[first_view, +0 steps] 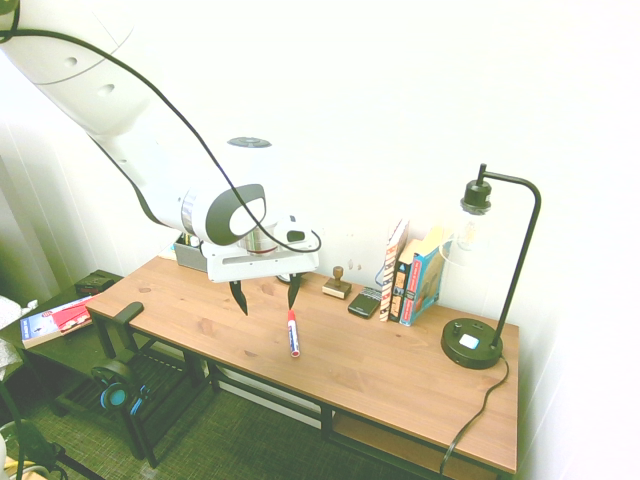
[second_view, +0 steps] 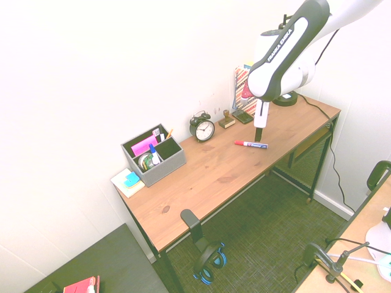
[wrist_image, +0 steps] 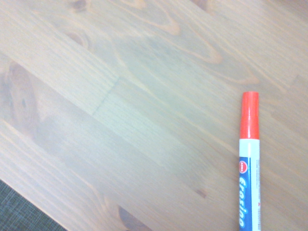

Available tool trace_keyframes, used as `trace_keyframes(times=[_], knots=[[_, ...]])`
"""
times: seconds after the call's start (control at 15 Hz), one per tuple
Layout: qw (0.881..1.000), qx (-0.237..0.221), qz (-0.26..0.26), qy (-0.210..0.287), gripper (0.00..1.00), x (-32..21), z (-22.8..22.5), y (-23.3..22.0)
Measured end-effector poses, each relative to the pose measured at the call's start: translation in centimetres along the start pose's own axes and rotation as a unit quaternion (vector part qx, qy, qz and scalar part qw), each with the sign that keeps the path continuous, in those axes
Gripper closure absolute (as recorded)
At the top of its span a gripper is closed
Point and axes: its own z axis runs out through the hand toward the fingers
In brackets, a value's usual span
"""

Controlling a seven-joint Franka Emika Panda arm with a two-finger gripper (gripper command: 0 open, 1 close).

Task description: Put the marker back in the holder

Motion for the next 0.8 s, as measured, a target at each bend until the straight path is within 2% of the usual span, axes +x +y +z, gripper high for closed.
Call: trace_keyframes(times=[0.27,0.8], knots=[[1.000,0.006,0.009,0.002,1.00,0.4,1.0,0.2],[1.000,-0.008,0.022,0.006,1.00,2.8,8.6,1.5]])
